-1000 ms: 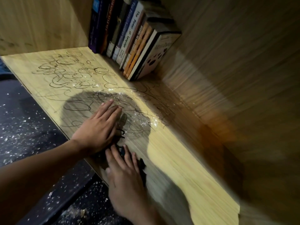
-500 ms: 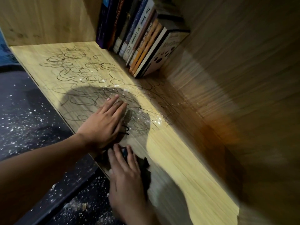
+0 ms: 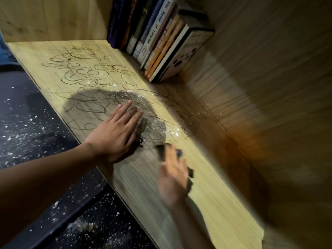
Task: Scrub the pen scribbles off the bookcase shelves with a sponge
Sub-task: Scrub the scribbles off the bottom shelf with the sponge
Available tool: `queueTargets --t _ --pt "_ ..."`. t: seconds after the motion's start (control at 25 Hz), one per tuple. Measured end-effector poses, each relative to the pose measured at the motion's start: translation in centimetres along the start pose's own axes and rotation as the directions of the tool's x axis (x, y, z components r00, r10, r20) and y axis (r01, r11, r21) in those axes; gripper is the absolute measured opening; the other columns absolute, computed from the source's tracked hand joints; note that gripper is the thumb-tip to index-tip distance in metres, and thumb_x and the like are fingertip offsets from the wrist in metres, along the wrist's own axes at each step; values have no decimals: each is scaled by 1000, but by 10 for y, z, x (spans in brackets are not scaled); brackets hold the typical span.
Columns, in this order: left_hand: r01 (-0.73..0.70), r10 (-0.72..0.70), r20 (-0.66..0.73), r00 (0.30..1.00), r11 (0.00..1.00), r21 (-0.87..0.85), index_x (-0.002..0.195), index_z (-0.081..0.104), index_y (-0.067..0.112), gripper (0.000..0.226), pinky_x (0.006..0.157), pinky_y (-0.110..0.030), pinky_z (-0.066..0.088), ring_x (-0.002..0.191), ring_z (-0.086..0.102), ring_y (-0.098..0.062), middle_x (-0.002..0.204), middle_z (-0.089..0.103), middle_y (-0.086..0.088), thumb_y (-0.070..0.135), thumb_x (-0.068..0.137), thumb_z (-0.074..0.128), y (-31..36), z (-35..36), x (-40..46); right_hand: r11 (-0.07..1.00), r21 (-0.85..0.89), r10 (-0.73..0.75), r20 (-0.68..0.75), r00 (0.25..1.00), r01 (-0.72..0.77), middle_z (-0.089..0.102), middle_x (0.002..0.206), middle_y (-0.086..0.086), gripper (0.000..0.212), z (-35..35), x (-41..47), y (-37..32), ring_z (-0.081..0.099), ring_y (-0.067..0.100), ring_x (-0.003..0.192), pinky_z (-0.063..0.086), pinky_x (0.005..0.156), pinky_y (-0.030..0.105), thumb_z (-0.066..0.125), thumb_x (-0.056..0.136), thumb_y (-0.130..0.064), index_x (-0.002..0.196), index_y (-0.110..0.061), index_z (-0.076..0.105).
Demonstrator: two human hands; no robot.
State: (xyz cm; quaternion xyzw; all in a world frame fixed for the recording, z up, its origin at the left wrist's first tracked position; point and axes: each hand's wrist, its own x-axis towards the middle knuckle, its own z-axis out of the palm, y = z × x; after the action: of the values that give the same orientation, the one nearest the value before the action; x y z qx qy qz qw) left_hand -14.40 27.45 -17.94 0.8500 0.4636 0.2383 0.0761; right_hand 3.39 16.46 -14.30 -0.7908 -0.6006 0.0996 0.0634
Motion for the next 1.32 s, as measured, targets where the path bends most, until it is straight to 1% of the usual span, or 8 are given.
queueTargets --t 0.2,0.32,0.44,0.8,0.96,1.04,1.12,1.32 --pt "59 -60 13 998 997 57 152 14 3 69 121 -43 0 149 -9 -28 157 21 -22 45 99 2 -7 4 -9 884 117 -466 255 847 452 -8 154 -31 53 8 -95 -9 -18 3 144 -19 116 30 17 97 -43 148 -47 5" --pt "63 -65 23 998 994 85 151 13 0 69 120 -41 -4 148 -12 -30 157 17 -24 44 100 1 -1 1 -16 887 -234 -360 186 914 397 6 160 -13 49 -4 -134 91 15 16 146 19 118 33 16 102 -43 151 -37 15" --pt "106 -105 25 994 993 -43 153 16 4 69 120 -35 -9 148 -15 -21 159 17 -17 46 98 5 1 -3 -15 878 -363 -294 102 950 310 5 161 -6 53 -4 -140 119 14 19 147 12 116 29 11 102 -43 152 -28 16" --pt "59 -61 -28 998 997 -50 148 30 -1 68 121 -46 7 150 0 -27 152 32 -20 44 99 12 -7 2 -14 850 168 -524 179 833 498 -3 156 -27 49 -2 -50 -23 -13 7 146 -16 117 30 26 103 -37 149 -46 10" --pt "45 -44 -32 999 999 28 147 32 0 65 121 -41 1 149 2 -29 152 33 -21 41 98 17 -6 0 -13 985 -13 -171 -149 974 171 14 158 -16 51 -7 -4 112 34 34 139 32 112 52 26 99 -37 149 -39 18" --pt "72 -71 -26 997 997 26 148 30 3 65 121 -42 1 150 -1 -26 154 31 -19 43 98 16 -6 0 -12 950 58 312 -162 936 -306 22 158 -2 48 -17 23 133 21 29 145 20 117 44 23 102 -36 150 -29 24" --pt "79 -79 -15 997 997 24 148 31 5 66 121 -44 2 149 -3 -24 154 30 -18 44 97 15 -4 1 -12 892 81 451 -110 886 -444 15 160 -4 49 -13 30 97 11 23 148 7 121 41 23 103 -30 151 -28 20" --pt "21 -21 0 1000 999 36 145 35 3 68 121 -41 -3 149 -1 -24 152 32 -21 45 96 13 -4 -2 -15 940 166 -319 119 940 298 -4 156 -27 46 6 -82 -21 -23 6 142 -21 112 33 19 104 -40 148 -46 8"
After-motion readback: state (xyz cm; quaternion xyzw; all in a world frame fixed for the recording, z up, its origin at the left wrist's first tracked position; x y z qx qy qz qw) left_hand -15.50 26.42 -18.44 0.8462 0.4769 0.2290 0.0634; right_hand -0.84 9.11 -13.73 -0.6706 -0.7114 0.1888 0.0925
